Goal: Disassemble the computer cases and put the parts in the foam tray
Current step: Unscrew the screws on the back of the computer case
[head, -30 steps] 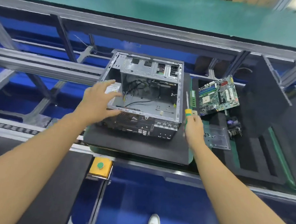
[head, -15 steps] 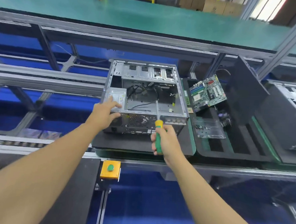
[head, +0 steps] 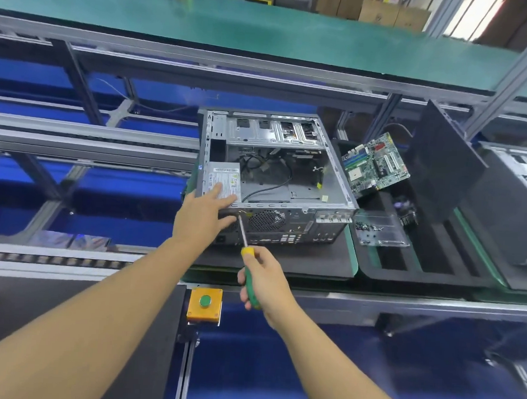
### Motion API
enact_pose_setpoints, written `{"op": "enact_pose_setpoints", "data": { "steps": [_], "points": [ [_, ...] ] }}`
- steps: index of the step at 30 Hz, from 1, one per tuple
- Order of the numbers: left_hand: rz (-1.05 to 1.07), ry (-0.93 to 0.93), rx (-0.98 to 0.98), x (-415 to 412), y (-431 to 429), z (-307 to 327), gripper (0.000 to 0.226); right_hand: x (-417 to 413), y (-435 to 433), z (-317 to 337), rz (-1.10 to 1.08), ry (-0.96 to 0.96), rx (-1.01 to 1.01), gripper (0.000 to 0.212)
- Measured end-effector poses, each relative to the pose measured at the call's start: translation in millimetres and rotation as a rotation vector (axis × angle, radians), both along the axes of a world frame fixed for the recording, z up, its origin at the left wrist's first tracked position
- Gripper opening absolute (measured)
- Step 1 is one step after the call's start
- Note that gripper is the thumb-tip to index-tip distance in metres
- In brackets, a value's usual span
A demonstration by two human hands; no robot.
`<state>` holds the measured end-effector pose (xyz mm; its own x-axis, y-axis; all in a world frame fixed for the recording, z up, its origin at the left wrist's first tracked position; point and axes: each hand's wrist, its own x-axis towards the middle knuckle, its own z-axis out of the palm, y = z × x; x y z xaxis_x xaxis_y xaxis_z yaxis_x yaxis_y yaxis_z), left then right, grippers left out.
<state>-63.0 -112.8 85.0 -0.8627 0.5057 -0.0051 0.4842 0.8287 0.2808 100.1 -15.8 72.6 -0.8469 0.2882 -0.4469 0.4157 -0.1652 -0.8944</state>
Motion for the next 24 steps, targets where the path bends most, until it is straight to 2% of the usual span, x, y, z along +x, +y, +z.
{"op": "enact_pose_setpoints", "data": {
  "steps": [9, 21, 24],
  "points": [
    [0.059, 0.048, 0.024, -0.7, 4.3, -5.3, 0.046, -7.8, -2.3, -7.9, -0.051, 0.001, -0.034, 0.015],
    [0.035, 0.109, 0.014, -2.9, 2.9, -9.5, 0.046, -2.7, 2.0, -3.1, -0.067, 0.007, -0.117, 0.016],
    [0.038, 0.137, 0.025, -3.8, 2.0, -12.0, 0.046, -5.3, -0.3, 0.3, -0.096, -0.006, -0.191, 0.019]
  ]
}}
